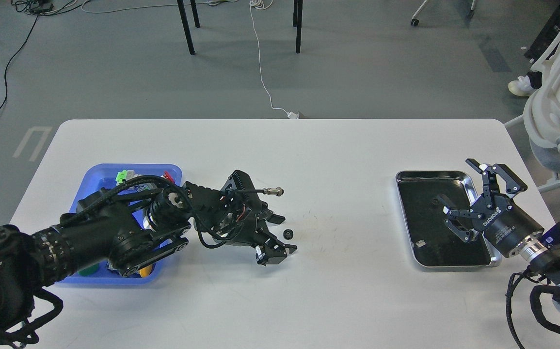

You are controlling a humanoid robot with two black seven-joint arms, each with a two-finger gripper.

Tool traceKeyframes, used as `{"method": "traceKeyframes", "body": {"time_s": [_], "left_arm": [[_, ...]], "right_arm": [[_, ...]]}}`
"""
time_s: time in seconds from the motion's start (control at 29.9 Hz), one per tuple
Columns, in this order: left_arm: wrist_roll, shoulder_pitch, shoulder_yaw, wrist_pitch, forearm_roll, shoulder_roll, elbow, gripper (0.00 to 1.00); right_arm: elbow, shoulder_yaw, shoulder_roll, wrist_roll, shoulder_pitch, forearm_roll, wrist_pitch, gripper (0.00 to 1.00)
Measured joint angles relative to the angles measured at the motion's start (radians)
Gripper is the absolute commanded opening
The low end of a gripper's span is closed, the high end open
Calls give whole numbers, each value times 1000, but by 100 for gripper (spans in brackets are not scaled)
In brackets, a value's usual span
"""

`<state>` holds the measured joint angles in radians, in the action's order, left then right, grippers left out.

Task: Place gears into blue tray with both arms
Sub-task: 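Reach the left gripper to the black part and grasp it, then carry the black part with the left gripper into the blue tray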

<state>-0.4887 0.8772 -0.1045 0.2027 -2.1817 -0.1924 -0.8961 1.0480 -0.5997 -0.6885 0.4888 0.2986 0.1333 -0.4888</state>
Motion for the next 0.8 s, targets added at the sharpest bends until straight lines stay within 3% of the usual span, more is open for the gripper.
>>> {"method": "traceKeyframes", "body": {"time_s": [0.17, 0.27, 0.37, 0.5, 0.8], "left_arm": [[0, -1, 0, 0, 0, 14, 8, 45], [0, -2, 0, -1, 0, 15, 11, 22], [0, -2, 2, -2, 0, 15, 13, 16], [0, -1, 3, -8, 1, 14, 16, 11], [0, 44, -8, -36, 0, -51, -42, 11]], "right_arm": [[0, 0, 2, 0, 0, 0, 0, 97], [0, 0, 3, 0, 0, 0, 0, 97], [0, 0, 3, 0, 1, 0, 0, 97], [1, 0, 3, 0, 1, 0, 0, 97], [1, -3, 4, 0, 1, 0, 0, 97]]}}
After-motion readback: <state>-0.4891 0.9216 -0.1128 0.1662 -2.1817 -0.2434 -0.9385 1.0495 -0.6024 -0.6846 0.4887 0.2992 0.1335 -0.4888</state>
